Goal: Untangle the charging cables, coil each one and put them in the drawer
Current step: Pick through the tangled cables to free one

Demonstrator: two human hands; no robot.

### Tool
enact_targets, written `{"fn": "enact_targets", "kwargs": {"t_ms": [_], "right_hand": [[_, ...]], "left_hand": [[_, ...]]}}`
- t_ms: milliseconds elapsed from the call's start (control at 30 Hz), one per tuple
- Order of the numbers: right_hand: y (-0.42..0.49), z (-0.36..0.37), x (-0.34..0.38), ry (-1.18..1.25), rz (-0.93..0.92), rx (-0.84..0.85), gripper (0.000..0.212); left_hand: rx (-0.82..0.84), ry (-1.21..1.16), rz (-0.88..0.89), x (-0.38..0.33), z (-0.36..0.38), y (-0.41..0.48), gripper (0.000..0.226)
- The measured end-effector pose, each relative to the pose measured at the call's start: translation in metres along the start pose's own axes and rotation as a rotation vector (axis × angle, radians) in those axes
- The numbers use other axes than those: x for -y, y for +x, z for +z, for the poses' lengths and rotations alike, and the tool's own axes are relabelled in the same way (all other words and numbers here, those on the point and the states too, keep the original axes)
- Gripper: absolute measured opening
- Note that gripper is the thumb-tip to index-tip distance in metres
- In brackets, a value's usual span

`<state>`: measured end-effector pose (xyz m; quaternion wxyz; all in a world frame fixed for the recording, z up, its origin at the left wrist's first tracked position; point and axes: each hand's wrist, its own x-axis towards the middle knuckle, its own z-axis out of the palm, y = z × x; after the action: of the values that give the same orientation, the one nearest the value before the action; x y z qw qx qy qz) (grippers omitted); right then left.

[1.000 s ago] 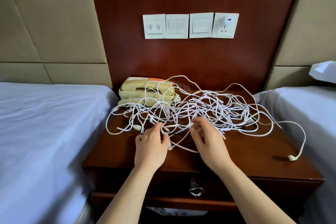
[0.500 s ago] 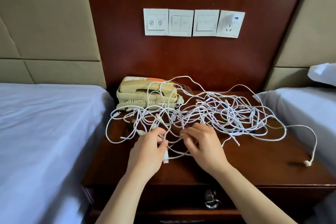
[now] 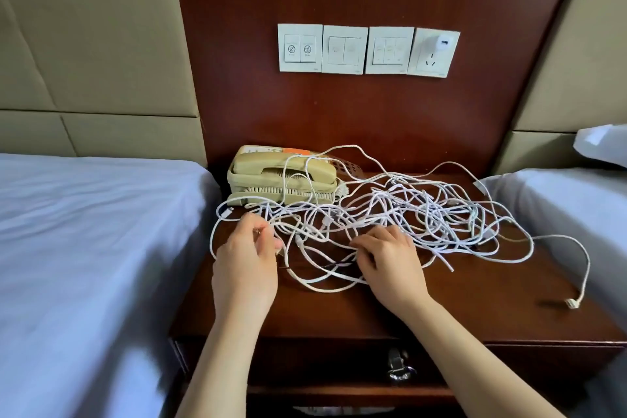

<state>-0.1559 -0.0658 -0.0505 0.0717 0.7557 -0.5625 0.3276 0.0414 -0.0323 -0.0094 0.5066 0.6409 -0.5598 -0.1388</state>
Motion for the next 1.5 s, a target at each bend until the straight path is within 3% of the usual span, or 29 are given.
{"fn": "enact_targets", "kwargs": {"t_ms": [133,267,367,500,667,867,1100,1233,1400,1500], "right_hand": [[0.003,-0.01,0.015,0.14,-0.1,-0.063,0.028],[0.009,-0.017,0.042,0.375,-0.136,0.062,0.038],[0.024,-0.009,0.05,0.266,-0.121,0.193,0.036],[0.052,-0.014,0.049,0.128,-0.183,0.23,0.013],[0.091,-0.044,0.022,0.068,-0.138,0.146,0.02],[0.117,-0.081,-0.01,-0.029,-0.038,0.214,0.022],[0.127,-0.129,-0.026,0.24,0.017,0.105,0.025],[0.122,-0.142,-0.02,0.276,0.001,0.069,0.018],[0.109,-0.127,0.012,0.259,-0.133,0.23,0.016],[0.099,-0.106,0.035,0.215,-0.255,0.31,0.017]], "left_hand": [[0.037,-0.294,-0.021,-0.003,-0.003,0.0,0.019],[0.145,-0.568,-0.108,-0.016,-0.01,0.0,0.014],[0.23,-0.744,-0.169,-0.026,-0.015,0.0,0.015],[0.172,-0.868,-0.156,-0.024,-0.024,0.005,0.02],[0.025,-0.853,-0.187,-0.009,-0.036,0.015,0.021],[-0.011,-0.773,-0.23,-0.002,-0.029,0.02,0.022],[-0.033,-0.78,-0.279,0.003,-0.019,0.021,0.022],[-0.05,-0.879,-0.361,-0.003,-0.012,0.02,0.022],[0.089,-1.18,-0.464,-0.018,-0.006,0.015,0.028],[0.174,-1.237,-0.48,-0.029,0.001,0.012,0.028]]}}
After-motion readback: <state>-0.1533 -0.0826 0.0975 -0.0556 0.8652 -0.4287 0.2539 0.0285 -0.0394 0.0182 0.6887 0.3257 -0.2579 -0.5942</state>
